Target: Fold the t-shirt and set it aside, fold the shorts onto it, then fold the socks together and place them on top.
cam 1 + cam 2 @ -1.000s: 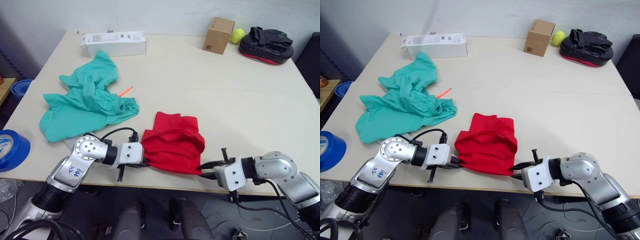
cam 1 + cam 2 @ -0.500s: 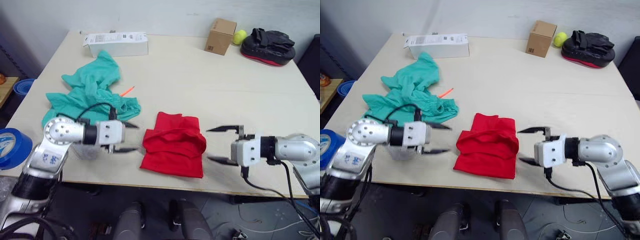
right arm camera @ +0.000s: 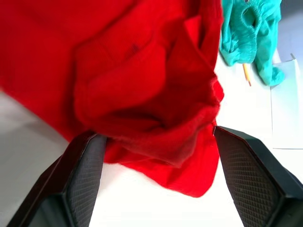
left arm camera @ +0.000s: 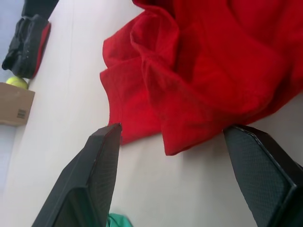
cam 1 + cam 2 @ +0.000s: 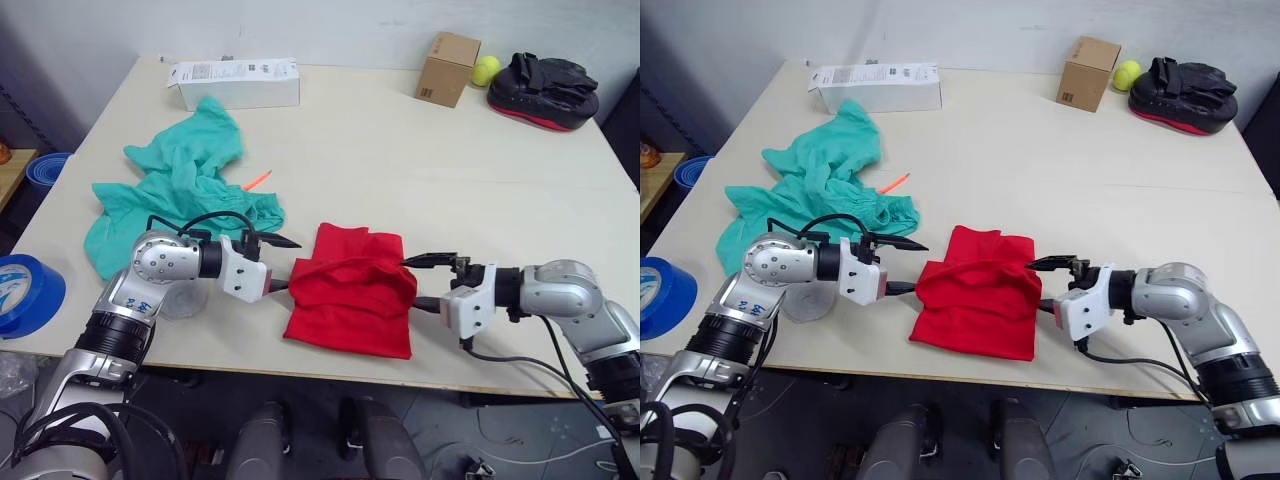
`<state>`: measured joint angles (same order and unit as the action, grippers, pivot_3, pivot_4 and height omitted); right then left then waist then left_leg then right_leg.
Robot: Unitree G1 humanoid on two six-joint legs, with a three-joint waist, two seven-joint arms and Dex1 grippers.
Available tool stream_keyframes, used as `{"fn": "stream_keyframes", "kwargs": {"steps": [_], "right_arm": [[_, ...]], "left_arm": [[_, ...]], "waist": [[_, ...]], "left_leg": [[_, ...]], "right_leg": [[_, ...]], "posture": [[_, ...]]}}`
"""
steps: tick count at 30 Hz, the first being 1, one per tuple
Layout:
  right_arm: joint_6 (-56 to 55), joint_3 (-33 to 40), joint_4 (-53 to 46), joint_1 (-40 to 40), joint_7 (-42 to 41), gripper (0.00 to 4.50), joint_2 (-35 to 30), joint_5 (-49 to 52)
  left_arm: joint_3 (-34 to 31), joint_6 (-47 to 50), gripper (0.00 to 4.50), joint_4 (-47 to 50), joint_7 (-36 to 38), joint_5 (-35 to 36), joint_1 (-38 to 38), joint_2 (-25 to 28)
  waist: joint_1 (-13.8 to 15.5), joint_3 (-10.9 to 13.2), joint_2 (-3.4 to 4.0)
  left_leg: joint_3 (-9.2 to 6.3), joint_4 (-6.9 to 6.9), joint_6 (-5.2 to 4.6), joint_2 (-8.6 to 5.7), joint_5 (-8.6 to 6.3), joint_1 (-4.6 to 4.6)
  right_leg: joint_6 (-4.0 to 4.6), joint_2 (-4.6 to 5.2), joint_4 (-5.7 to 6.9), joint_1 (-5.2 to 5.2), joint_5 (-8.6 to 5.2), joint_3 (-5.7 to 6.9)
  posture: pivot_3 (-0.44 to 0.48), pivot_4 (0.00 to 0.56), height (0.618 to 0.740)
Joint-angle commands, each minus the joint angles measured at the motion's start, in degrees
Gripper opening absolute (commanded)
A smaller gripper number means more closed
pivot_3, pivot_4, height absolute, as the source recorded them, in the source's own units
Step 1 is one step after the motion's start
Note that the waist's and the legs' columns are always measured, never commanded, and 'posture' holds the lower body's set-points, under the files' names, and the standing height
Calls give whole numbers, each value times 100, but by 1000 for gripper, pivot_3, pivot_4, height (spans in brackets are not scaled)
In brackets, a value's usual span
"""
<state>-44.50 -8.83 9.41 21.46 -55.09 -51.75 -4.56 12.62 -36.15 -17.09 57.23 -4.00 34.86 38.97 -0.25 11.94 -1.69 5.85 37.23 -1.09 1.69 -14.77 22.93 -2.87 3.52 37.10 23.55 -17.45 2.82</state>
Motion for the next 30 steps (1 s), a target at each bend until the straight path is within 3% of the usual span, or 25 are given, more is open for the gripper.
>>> {"fn": "stream_keyframes", "kwargs": {"steps": [1,5,8,11,17,26,30], "right_arm": [[-54,-26,-146,-50,-39,3184,35,306],[-50,-172,-77,12,55,1961,244,74],[12,-237,6,89,39,913,331,71],[379,-273,-35,135,-106,0,409,363],[2423,-111,-267,354,-438,0,665,1278],[5882,28,-148,925,-299,0,1168,1990],[7350,237,-68,1241,65,0,1419,2290]], "left_arm": [[-80,137,3541,285,-24,282,-46,-64],[-14,152,3541,346,2,251,-83,-82],[23,184,2936,344,104,331,-117,-86],[12,557,1963,415,223,537,-141,-145],[-266,2684,31,433,228,1257,142,-515],[-538,5968,31,-589,-300,1647,972,-1135],[-592,6621,31,-738,-488,1612,1057,-1260]], "waist": [[-4,0,0],[-16,0,0],[-10,0,0],[-10,0,0],[1,0,0],[-6,0,0],[-16,0,0]], "left_leg": [[-1,0,1,1,1,-8],[4,-3,6,1,5,-26],[6,-4,10,1,7,-28],[6,-2,10,1,8,-28],[2,0,10,2,8,-29],[-6,3,15,1,11,-22],[-11,9,17,1,12,0]], "right_leg": [[2,0,1,-6,2,-1],[6,-1,18,-12,0,-7],[10,-1,27,-9,-2,-7],[10,0,28,-10,-2,-7],[11,0,32,-11,-3,-6],[11,-1,36,-6,-3,1],[11,0,42,14,-3,3]], "posture": [[0,150,740],[0,150,740],[0,150,740],[0,150,740],[0,150,740],[0,150,740],[0,150,740]]}}
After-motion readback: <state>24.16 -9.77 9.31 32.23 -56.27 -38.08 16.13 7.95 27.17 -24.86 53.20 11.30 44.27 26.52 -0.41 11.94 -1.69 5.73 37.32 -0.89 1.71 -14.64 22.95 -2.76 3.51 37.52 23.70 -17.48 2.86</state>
